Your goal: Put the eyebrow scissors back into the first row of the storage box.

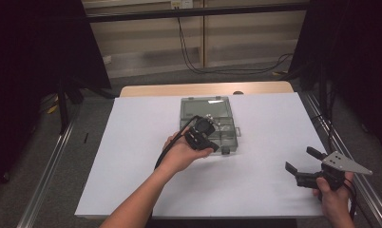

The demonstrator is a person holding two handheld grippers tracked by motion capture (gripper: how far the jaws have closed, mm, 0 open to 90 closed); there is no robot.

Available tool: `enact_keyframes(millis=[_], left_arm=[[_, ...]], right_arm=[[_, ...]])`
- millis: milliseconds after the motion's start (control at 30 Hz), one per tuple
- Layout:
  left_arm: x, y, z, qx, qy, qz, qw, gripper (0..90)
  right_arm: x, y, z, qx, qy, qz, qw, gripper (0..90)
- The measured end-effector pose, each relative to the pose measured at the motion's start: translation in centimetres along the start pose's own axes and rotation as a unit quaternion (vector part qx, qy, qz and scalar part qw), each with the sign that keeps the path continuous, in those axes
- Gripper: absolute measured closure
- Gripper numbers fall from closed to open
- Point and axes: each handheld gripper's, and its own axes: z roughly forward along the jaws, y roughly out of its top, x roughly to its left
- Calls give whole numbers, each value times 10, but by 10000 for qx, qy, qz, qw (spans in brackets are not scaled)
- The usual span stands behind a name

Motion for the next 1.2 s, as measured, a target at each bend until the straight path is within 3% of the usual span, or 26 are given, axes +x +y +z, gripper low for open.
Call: enact_keyframes(millis=[600,1067,1200], left_arm=[[19,7,-9,-146,172,-57,9997,895],[39,11,-11,-163,353,15,9992,895],[45,11,-11,-207,384,-98,9990,895]], right_arm=[[1,0,0,-5,0,-15,10000,14],[1,0,0,-2,9,-10,10000,14],[0,-1,0,-1,11,-1,10000,14]])
